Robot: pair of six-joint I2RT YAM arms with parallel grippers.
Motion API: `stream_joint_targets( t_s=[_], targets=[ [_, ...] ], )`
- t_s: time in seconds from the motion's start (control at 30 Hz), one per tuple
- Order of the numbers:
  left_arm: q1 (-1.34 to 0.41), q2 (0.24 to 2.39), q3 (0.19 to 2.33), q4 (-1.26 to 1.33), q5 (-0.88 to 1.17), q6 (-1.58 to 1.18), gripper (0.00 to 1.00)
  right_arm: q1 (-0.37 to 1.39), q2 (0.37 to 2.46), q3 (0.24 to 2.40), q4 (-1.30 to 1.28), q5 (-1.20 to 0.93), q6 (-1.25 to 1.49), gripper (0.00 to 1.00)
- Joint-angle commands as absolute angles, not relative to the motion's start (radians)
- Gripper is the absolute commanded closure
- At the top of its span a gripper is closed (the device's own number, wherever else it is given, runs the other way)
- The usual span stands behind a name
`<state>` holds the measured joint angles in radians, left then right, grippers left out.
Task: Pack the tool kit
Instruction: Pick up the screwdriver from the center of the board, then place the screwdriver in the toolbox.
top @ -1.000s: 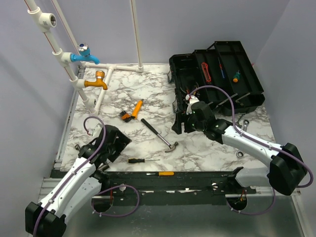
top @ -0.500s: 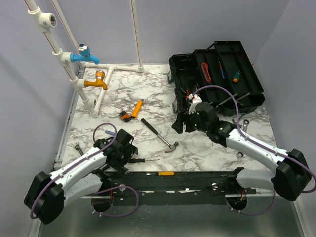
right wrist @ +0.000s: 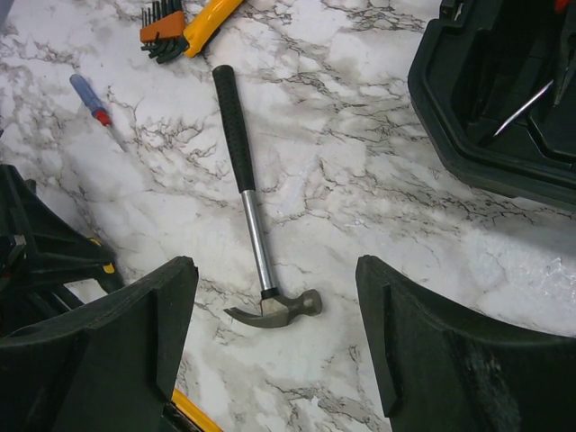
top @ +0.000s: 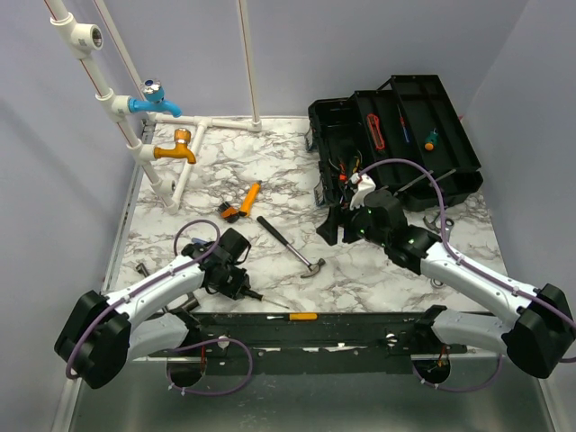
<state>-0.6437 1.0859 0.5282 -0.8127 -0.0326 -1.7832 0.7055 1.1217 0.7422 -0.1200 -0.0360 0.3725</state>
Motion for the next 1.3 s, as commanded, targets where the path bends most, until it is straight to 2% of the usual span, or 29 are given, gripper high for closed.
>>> stream_joint_targets(
  t_s=[0.0,0.03,0.23,0.4,0.5,0.67,0.77,0.97,1.13,1.27],
  targets=[
    [-0.650,1.090,0.558,-0.828,-0.037,-1.802,0.90,0.710,1.111,0.730,-0.104,0.023,0.375,0.21],
    [-0.650,1.079,0.569,-0.844,-0.060,-1.798,1.00,0.710,1.107,0.729,-0.106,0.028,0.375,0.21],
    [-0.674,0.943,0.670,-0.845,-0.260,-1.718,1.00,0.710,1.037,0.709,-0.092,0.099,0.389,0.22],
    [-0.677,0.887,0.663,-0.459,-0.363,-1.472,1.00,0.710,0.931,0.672,-0.061,0.205,0.406,0.21],
    [-0.676,0.950,0.702,-0.297,-0.388,-1.383,1.00,0.710,0.845,0.630,-0.013,0.255,0.406,0.21],
    [-0.670,1.159,0.924,-0.243,-0.426,-1.173,1.00,0.709,0.729,0.609,0.003,0.374,0.436,0.21],
    [-0.653,1.298,1.082,-0.202,-0.368,-1.030,1.00,0.710,0.659,0.608,-0.042,0.475,0.469,0.20],
    [-0.584,1.640,1.474,-0.181,0.043,-0.798,1.00,0.710,0.503,0.579,-0.066,0.656,0.514,0.19],
    [-0.557,1.876,1.720,-0.175,0.240,-0.856,1.00,0.709,0.439,0.567,-0.072,0.701,0.515,0.19],
    [-0.556,2.011,1.844,-0.174,0.264,-0.902,1.00,0.709,0.446,0.580,-0.092,0.695,0.515,0.19]
  ],
)
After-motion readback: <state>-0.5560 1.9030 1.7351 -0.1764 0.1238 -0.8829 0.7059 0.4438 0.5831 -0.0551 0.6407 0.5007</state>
